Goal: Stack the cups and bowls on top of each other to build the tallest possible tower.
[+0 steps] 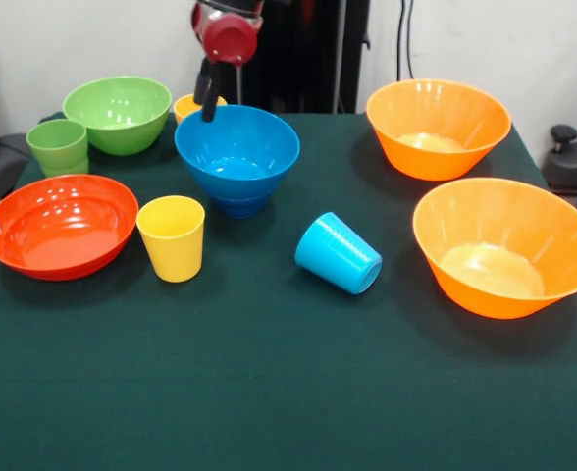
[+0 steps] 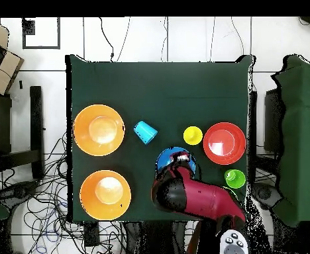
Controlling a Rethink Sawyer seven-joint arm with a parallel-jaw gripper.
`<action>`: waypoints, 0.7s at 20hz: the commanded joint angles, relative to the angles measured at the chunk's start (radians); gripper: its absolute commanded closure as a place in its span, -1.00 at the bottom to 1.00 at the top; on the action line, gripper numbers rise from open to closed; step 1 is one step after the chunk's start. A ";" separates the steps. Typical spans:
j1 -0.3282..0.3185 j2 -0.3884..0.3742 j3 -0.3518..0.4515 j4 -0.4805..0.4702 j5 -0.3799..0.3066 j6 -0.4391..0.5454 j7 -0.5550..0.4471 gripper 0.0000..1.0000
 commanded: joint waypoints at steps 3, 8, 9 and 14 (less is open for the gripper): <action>-0.036 0.115 -0.006 -0.050 -0.053 -0.017 -0.031 -1.00; -0.043 0.097 -0.006 -0.057 -0.051 0.008 -0.048 -1.00; -0.048 0.090 -0.001 -0.055 -0.050 0.015 -0.051 -1.00; -0.062 0.076 0.013 -0.047 -0.044 0.025 -0.051 -1.00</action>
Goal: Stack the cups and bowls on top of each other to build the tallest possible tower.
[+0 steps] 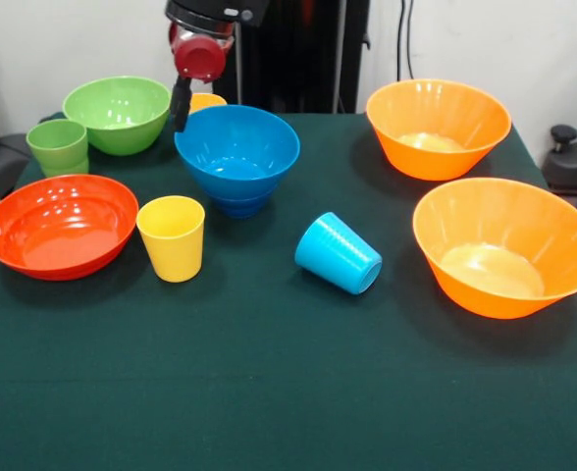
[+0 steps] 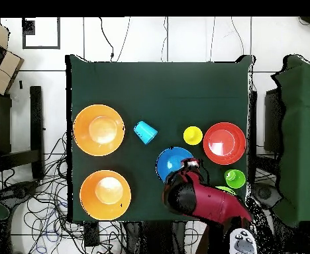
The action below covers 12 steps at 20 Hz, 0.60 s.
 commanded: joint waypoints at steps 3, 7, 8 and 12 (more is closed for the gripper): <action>-0.032 -0.014 0.074 -0.043 -0.041 0.084 -0.058 -1.00; -0.057 -0.048 0.104 -0.037 -0.034 0.117 -0.071 -1.00; -0.061 -0.064 0.111 -0.034 -0.028 0.135 -0.075 -1.00; -0.077 -0.119 0.143 -0.033 -0.003 0.214 -0.088 -1.00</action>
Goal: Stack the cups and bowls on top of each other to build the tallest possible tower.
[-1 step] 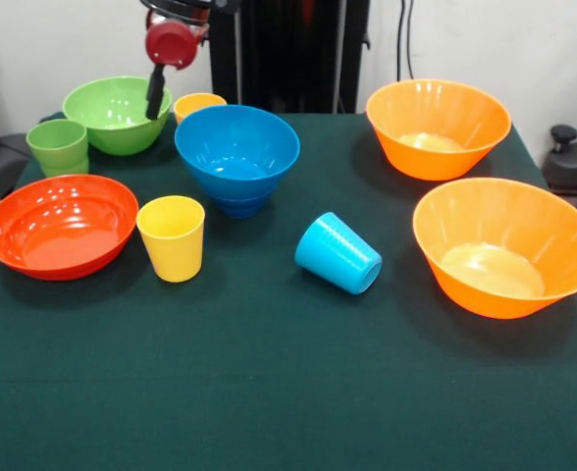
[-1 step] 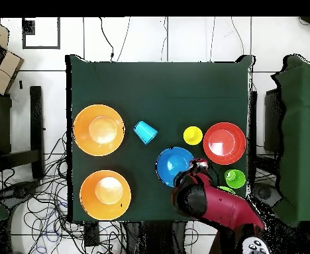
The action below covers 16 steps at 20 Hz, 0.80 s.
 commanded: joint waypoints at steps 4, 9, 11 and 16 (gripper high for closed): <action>-0.048 -0.088 0.170 -0.030 0.013 0.223 -0.082 -1.00; -0.071 -0.085 0.207 -0.001 0.055 0.230 -0.025 -1.00; -0.079 -0.075 0.215 0.003 0.058 0.217 -0.018 -1.00; -0.086 -0.052 0.211 0.001 0.046 0.194 -0.016 -1.00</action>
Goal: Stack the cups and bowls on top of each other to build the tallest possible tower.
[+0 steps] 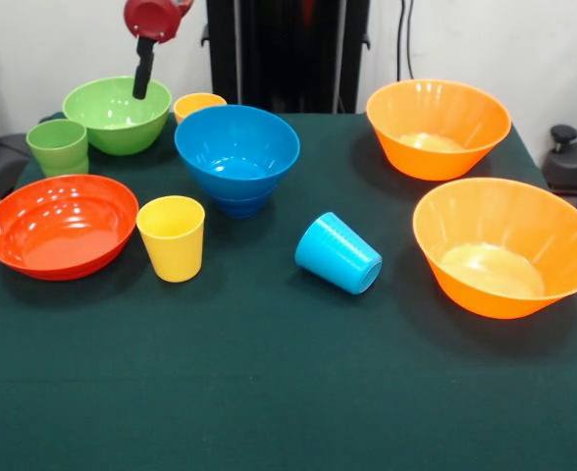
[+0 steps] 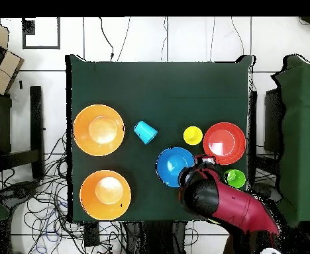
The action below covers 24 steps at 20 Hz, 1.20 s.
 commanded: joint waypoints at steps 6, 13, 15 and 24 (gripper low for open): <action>-0.010 0.102 0.097 -0.005 -0.038 -0.011 -0.024 -1.00; 0.013 0.112 0.061 -0.002 -0.055 -0.030 -0.019 -1.00; 0.033 0.127 0.038 -0.007 -0.058 -0.037 -0.010 -1.00; 0.012 0.192 0.033 -0.028 -0.094 -0.095 -0.037 -1.00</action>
